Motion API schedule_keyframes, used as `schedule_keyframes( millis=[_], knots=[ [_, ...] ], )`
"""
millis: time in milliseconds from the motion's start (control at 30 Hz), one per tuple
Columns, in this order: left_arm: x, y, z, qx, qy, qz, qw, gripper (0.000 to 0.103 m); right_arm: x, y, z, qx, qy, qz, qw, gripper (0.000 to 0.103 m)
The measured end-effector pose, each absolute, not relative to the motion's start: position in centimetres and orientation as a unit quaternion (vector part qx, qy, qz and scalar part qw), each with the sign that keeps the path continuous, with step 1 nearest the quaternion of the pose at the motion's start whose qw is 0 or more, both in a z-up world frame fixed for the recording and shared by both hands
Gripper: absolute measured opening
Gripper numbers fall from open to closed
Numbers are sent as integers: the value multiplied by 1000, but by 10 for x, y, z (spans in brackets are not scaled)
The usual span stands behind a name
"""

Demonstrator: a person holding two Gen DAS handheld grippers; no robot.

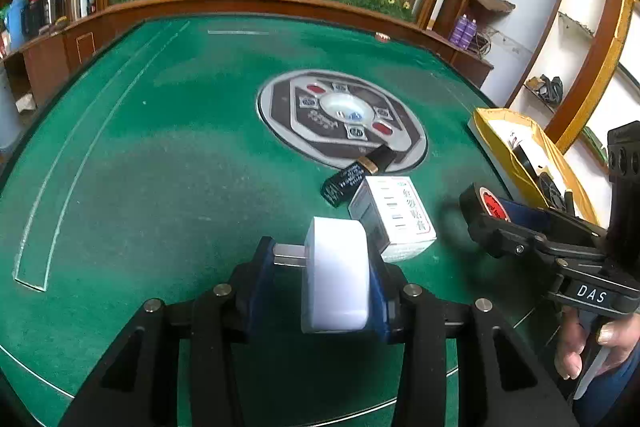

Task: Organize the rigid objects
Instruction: 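Hold the charger with the left tool while the right tool grasps the black tape roll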

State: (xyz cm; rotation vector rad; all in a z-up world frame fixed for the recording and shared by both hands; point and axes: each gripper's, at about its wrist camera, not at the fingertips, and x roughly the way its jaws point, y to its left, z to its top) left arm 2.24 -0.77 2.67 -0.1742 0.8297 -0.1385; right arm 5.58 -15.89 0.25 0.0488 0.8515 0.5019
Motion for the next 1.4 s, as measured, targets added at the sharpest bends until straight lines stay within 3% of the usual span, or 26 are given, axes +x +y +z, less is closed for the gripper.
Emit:
schedule_keyframes(
  millis=[733,1400],
  knots=[
    [17,-5,39,-82,363,-46,927,43,37,-169,1,44,383,212,898,63],
    [20,-7,35,-87,373,-62,922,43,42,-182,-2,60,378,193,904,63]
  ],
)
